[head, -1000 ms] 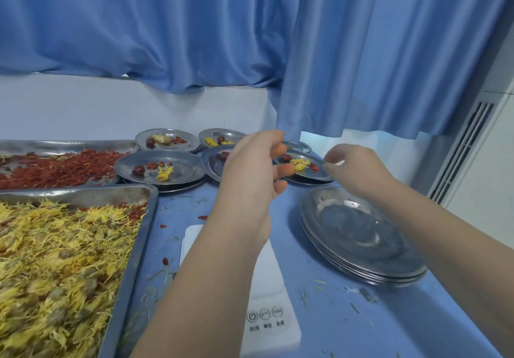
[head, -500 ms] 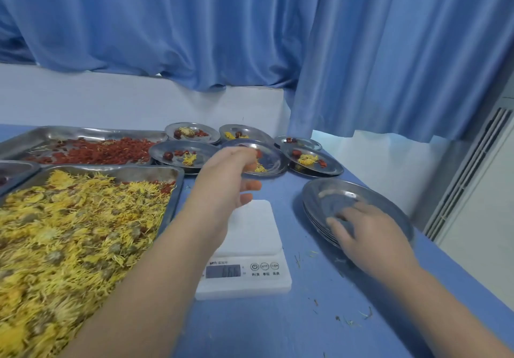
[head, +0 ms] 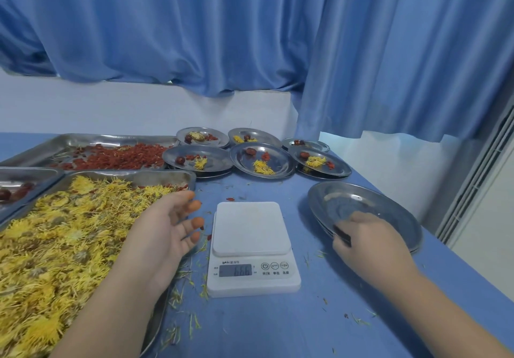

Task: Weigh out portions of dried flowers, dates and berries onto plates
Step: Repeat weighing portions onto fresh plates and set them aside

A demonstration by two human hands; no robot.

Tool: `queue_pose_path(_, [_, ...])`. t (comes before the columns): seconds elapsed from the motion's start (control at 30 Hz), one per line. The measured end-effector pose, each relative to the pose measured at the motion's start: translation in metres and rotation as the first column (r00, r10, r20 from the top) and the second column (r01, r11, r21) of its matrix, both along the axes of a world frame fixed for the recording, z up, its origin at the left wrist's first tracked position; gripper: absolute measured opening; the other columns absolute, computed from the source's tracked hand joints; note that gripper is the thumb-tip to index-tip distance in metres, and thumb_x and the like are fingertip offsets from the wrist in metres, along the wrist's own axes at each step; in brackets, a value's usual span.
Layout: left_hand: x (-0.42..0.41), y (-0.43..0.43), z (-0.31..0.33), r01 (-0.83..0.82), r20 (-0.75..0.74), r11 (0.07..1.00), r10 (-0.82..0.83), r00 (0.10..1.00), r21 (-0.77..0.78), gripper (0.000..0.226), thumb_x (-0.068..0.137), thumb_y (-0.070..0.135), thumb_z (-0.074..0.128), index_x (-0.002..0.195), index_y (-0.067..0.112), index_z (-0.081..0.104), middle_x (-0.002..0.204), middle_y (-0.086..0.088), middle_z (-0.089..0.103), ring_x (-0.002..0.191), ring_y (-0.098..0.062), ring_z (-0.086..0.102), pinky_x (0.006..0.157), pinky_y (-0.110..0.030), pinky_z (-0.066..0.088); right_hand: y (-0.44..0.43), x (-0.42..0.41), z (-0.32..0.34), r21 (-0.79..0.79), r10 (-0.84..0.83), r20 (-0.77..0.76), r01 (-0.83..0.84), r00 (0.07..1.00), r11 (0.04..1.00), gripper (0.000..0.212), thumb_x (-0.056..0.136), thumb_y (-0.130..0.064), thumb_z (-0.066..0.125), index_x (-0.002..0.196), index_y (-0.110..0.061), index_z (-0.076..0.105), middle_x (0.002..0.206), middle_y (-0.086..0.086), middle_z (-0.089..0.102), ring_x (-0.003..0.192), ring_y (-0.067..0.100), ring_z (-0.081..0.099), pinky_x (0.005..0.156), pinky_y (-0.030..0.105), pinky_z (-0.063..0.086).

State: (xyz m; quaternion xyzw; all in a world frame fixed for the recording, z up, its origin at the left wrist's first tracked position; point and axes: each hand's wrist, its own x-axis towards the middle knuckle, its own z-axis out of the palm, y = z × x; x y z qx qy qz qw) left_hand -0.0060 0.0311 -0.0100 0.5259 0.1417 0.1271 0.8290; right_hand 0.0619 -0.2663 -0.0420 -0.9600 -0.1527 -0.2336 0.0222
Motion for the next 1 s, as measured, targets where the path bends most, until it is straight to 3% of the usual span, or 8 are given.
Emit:
queue_pose_path(0.13, [-0.001,0.0,0.0,0.006,-0.004,0.999,-0.006,1.0,-0.035,0.011,0.093,0.021,0.056,0.1,0.016,0.063,0.081,-0.001,0.062,0.064,-0.018,0.055,0.061,-0.031,0.042,-0.005,0.001,0.0,0.076,0.003,0.028,-0.005,1.0,0.997,0.024,0.083,-0.028,0.063,0.063,-0.014,0.06,0.065,-0.001,0.05,0.067,0.024,0.051,0.056,0.034,0.046])
queue_pose_path(0.33, [-0.001,0.0,0.0,0.005,-0.002,0.999,-0.005,1.0,-0.045,0.011,0.093,0.021,0.055,0.1,0.016,0.062,0.082,-0.001,0.062,0.065,-0.018,0.055,0.061,-0.031,0.042,-0.008,0.001,0.003,0.101,0.027,0.208,-0.048,0.978,0.994,0.021,0.073,-0.005,0.073,0.056,-0.009,0.062,0.059,0.002,0.049,0.058,0.029,0.048,0.05,0.036,0.045])
queue_pose_path(0.47, [-0.001,-0.001,0.0,0.003,0.004,0.999,-0.003,1.0,-0.042,0.01,0.093,0.021,0.055,0.098,0.016,0.062,0.081,-0.001,0.062,0.064,-0.017,0.054,0.06,-0.03,0.042,-0.013,0.003,0.005,0.082,0.044,0.338,-0.076,0.94,0.994,0.014,0.072,-0.006,0.079,0.062,-0.01,0.07,0.06,0.002,0.055,0.055,0.03,0.047,0.05,0.038,0.045])
queue_pose_path(0.57, [-0.001,0.001,0.0,-0.01,0.014,0.999,0.011,1.0,-0.05,0.009,0.093,0.02,0.055,0.098,0.017,0.062,0.08,-0.001,0.061,0.064,-0.017,0.054,0.06,-0.03,0.042,-0.013,0.003,0.011,0.077,0.127,0.474,-0.185,0.871,0.98,0.01,0.081,-0.011,0.073,0.07,-0.011,0.074,0.062,0.001,0.059,0.056,0.029,0.047,0.053,0.039,0.043])
queue_pose_path(0.67, [-0.002,0.002,0.001,-0.076,0.037,0.994,0.079,0.996,-0.084,0.008,0.094,0.019,0.054,0.091,0.017,0.061,0.079,0.0,0.059,0.064,-0.016,0.052,0.062,-0.029,0.041,0.002,-0.005,0.017,-0.053,0.345,0.568,-0.385,0.747,0.921,0.013,0.083,-0.014,0.065,0.081,-0.011,0.077,0.066,0.001,0.063,0.055,0.028,0.049,0.052,0.035,0.04])
queue_pose_path(0.73, [-0.004,0.003,0.002,-0.142,0.068,0.983,0.151,0.986,-0.119,0.009,0.094,0.018,0.053,0.087,0.018,0.06,0.078,0.001,0.057,0.064,-0.015,0.051,0.061,-0.028,0.041,0.022,-0.013,0.018,-0.142,0.466,0.579,-0.48,0.67,0.866,0.014,0.077,-0.005,0.068,0.086,-0.01,0.077,0.069,0.0,0.065,0.055,0.026,0.049,0.052,0.033,0.037])
queue_pose_path(0.83, [-0.006,0.005,0.004,-0.212,0.106,0.964,0.231,0.967,-0.161,0.01,0.093,0.017,0.053,0.085,0.018,0.058,0.074,0.003,0.056,0.06,-0.013,0.05,0.057,-0.025,0.042,0.053,-0.02,0.017,-0.222,0.574,0.558,-0.559,0.599,0.799,0.015,0.083,-0.005,0.064,0.086,-0.011,0.077,0.071,-0.002,0.066,0.054,0.024,0.049,0.052,0.03,0.035])
queue_pose_path(1.0, [-0.006,0.011,0.004,-0.237,0.12,0.955,0.26,0.958,-0.179,0.007,0.091,0.017,0.053,0.085,0.018,0.056,0.073,0.003,0.055,0.059,-0.012,0.048,0.058,-0.026,0.039,0.08,-0.013,0.009,-0.238,0.621,0.49,-0.592,0.611,0.77,0.009,0.075,-0.006,0.074,0.081,-0.013,0.076,0.065,-0.002,0.063,0.052,0.024,0.05,0.047,0.031,0.042])
